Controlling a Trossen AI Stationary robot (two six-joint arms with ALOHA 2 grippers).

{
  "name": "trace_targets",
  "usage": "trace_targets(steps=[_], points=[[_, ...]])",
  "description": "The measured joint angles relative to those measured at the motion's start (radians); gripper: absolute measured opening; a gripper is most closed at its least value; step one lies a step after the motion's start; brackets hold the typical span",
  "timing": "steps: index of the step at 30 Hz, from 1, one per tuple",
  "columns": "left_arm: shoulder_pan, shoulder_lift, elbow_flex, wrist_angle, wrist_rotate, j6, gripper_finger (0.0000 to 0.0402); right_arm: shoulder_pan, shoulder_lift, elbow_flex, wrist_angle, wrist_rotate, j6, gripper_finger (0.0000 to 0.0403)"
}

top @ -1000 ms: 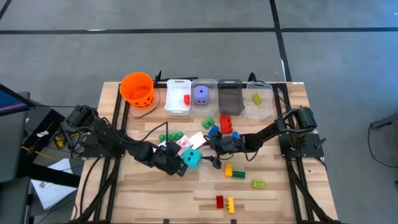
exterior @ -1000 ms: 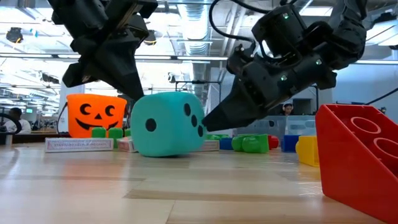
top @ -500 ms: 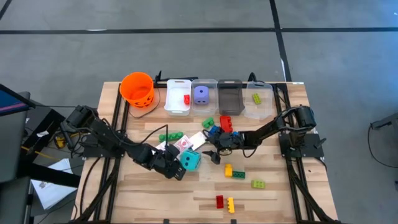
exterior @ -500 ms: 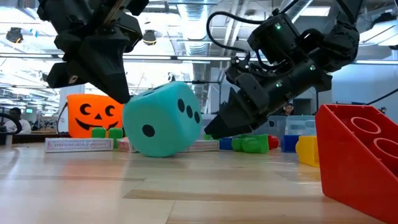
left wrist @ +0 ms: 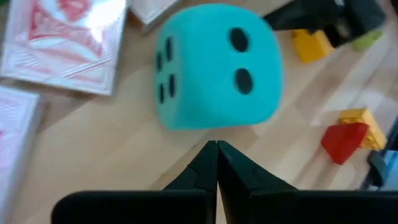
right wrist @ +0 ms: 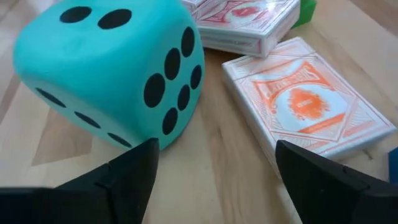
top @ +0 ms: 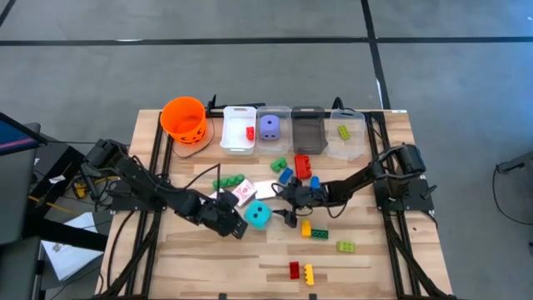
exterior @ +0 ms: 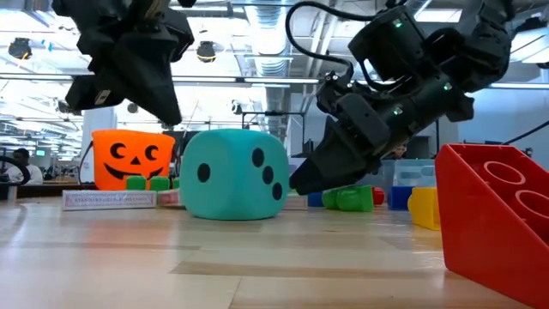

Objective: Pick & Place Toys
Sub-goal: Put the blue dice into the left transparent bin

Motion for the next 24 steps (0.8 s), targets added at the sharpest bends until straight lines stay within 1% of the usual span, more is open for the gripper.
trace_targets(steps=[5,9,15,19,22,24], points=[[0.018,0.014,0.000,-0.096,-0.003,-0.033,0.0000,0.024,-0.001,0.001,-0.024,0.023,0.005,0.0303],[0.040,0.048,0.000,-0.127,-0.005,-0.042,0.0000,0.026,-0.002,0.001,-0.036,0.020,0.024,0.0302],[0.079,0.131,0.000,-0.046,-0.004,-0.034,0.0000,0.025,0.000,0.000,-0.055,0.036,0.026,0.0301],[0.078,0.166,0.000,0.029,0.012,-0.026,0.0000,0.025,0.000,0.000,-0.074,0.043,0.026,0.0301],[0.071,0.164,0.000,0.078,0.033,-0.024,0.0000,0.025,0.000,0.000,-0.106,0.079,0.027,0.0301],[0.061,0.164,0.000,0.105,0.033,-0.025,0.0000,0.025,0.000,0.000,-0.130,0.122,0.027,0.0301]])
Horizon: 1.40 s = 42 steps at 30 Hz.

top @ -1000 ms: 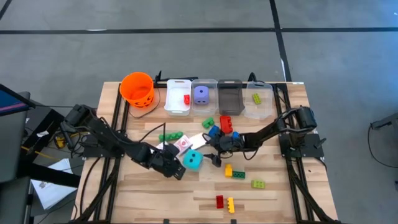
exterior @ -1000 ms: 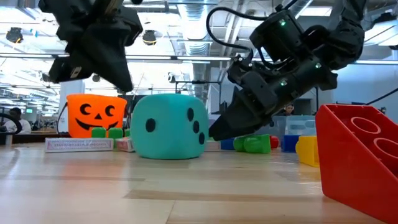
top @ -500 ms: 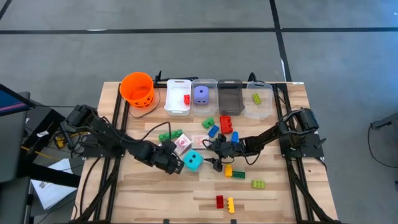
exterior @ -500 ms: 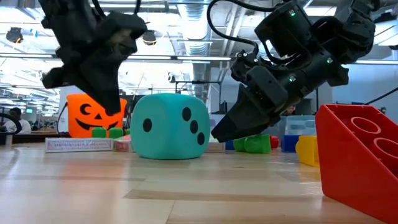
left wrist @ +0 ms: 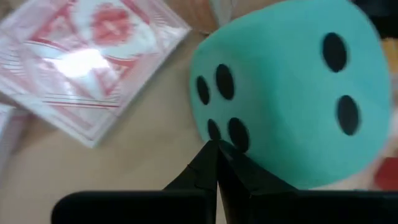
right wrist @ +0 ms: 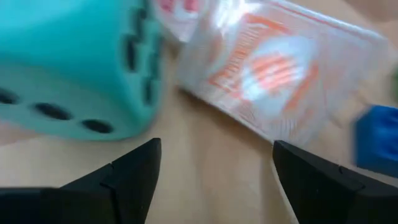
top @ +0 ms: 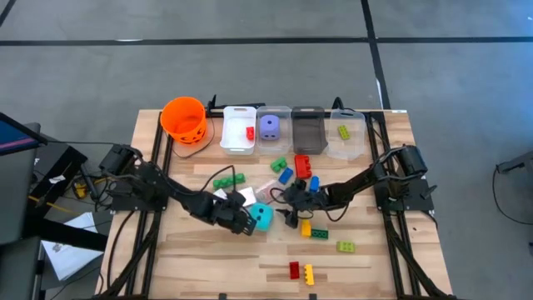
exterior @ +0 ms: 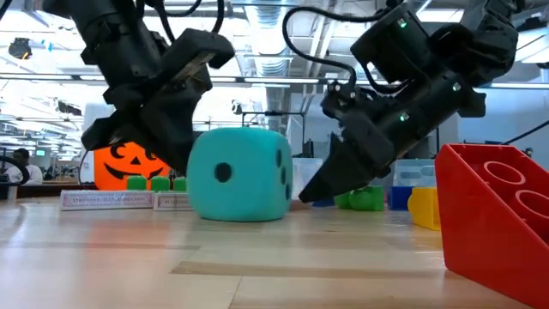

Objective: Pick & Place Toys
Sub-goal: Put the blue dice into the left transparent bin

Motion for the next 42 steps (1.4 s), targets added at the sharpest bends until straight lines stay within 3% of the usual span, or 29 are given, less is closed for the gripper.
trace_targets(steps=[5,9,20,30,35,42], points=[[-0.011,0.000,0.000,0.081,0.001,0.000,0.0000,-0.007,0.002,-0.002,-0.019,0.100,0.000,0.0301],[-0.011,0.000,0.000,0.087,0.002,0.000,0.0000,-0.014,0.002,-0.002,-0.018,0.099,0.001,0.0301],[-0.011,0.000,0.000,0.060,0.004,0.000,0.0000,0.083,0.000,-0.001,-0.054,-0.061,0.007,0.0301],[-0.011,0.000,0.000,0.056,0.003,0.000,0.0000,0.159,-0.009,-0.004,-0.002,-0.097,-0.009,0.0301],[-0.012,-0.001,0.000,0.054,0.003,0.000,0.0000,0.220,-0.020,-0.046,0.222,-0.099,-0.085,0.0301],[-0.033,-0.001,0.000,0.049,0.000,0.000,0.0000,0.278,-0.034,-0.200,0.626,0.052,-0.051,0.0301]])
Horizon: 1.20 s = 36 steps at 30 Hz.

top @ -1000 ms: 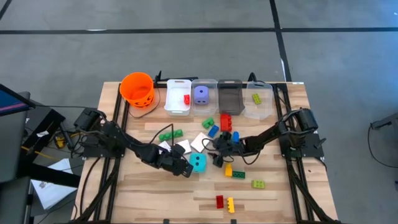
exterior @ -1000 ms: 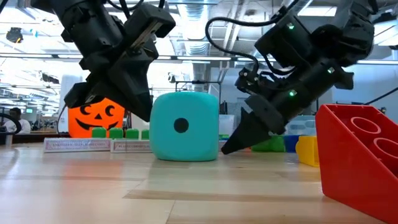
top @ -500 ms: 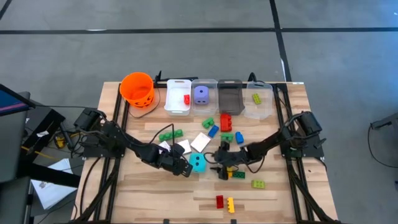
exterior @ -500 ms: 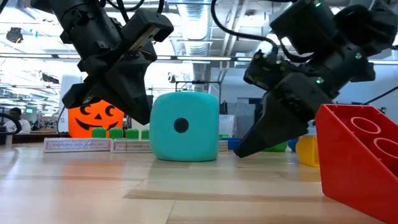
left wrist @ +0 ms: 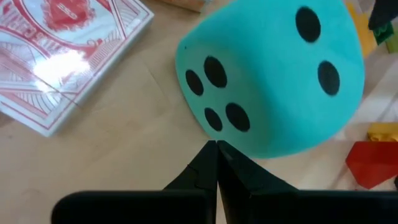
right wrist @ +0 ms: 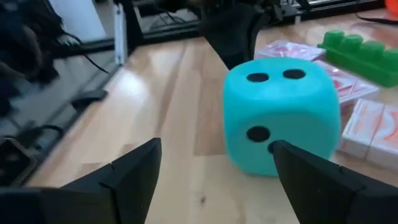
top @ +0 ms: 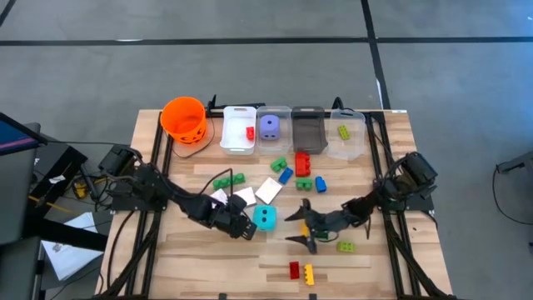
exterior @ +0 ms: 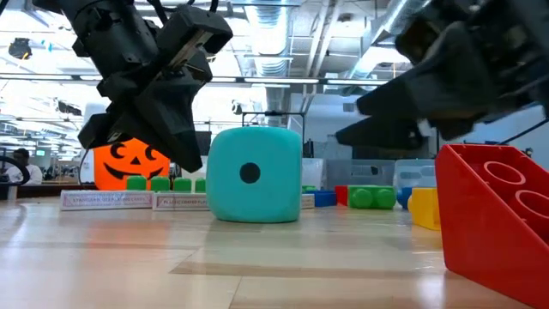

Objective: Pick & Place Toys
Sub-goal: Put the blue dice into the left transparent bin

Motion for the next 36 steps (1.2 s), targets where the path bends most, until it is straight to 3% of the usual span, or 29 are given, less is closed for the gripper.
trace_targets(steps=[11,19,27,36], points=[[0.003,0.000,0.000,0.027,-0.021,0.000,0.0000,-0.065,0.007,-0.018,0.005,0.017,-0.030,0.0301],[0.003,0.000,0.000,0.033,-0.020,0.000,0.0000,-0.103,0.006,-0.018,-0.001,0.016,0.050,0.0301],[0.003,0.000,0.000,0.035,-0.020,0.000,0.0000,-0.103,0.006,-0.018,-0.001,-0.102,-0.049,0.0305],[0.003,0.000,0.000,0.035,-0.020,0.000,0.0000,-0.122,0.005,-0.017,-0.049,-0.121,-0.042,0.0393]])
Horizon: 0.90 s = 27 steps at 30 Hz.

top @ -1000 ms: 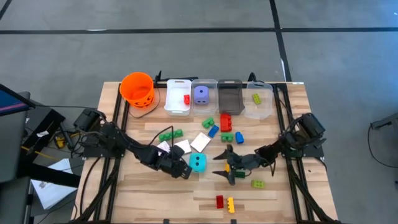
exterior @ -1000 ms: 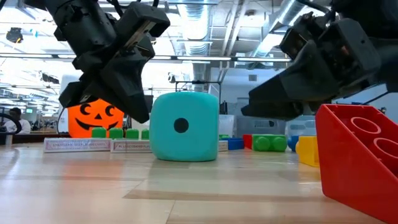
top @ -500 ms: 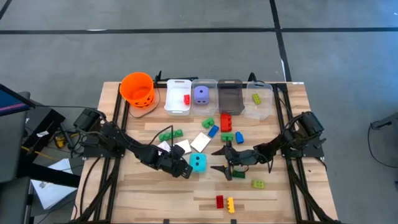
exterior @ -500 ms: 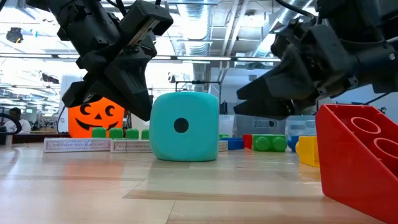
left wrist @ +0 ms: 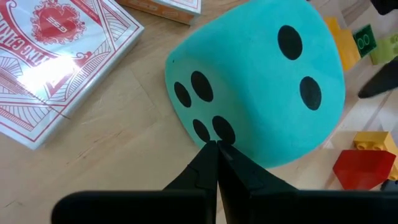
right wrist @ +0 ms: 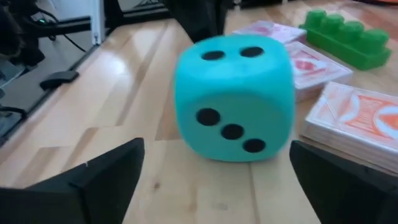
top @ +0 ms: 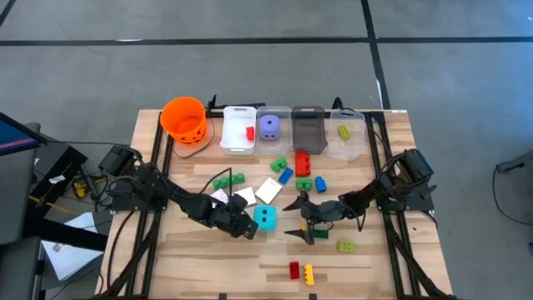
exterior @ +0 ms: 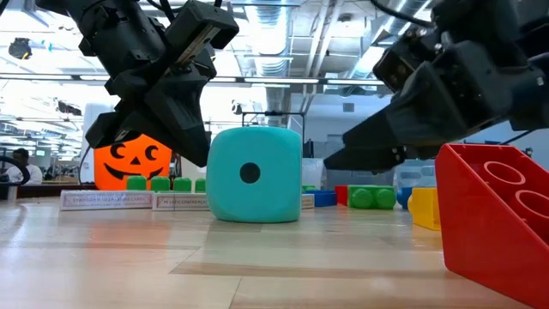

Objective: Pick & Place Toys
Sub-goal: Put the blue dice into the left transparent bin

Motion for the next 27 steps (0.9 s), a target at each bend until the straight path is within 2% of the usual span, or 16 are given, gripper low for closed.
trace_targets(steps=[3,10,16,21,27], points=[[0.000,0.000,0.000,0.000,0.000,0.000,0.0000,-0.015,0.000,0.000,-0.010,-0.002,-0.007,0.0385],[0.000,0.000,0.000,0.005,-0.001,0.000,0.0000,-0.051,0.000,0.001,0.025,-0.006,-0.015,0.0395],[0.003,0.000,0.000,0.038,-0.058,0.002,0.0000,-0.062,0.000,0.033,0.022,-0.015,-0.025,0.0398],[0.016,0.000,0.000,0.063,-0.061,0.041,0.0000,-0.062,-0.001,0.071,0.019,-0.022,-0.035,0.0399],[0.022,0.000,0.000,0.067,-0.061,0.042,0.0000,-0.060,-0.001,0.118,-0.091,-0.021,-0.035,0.0399]])
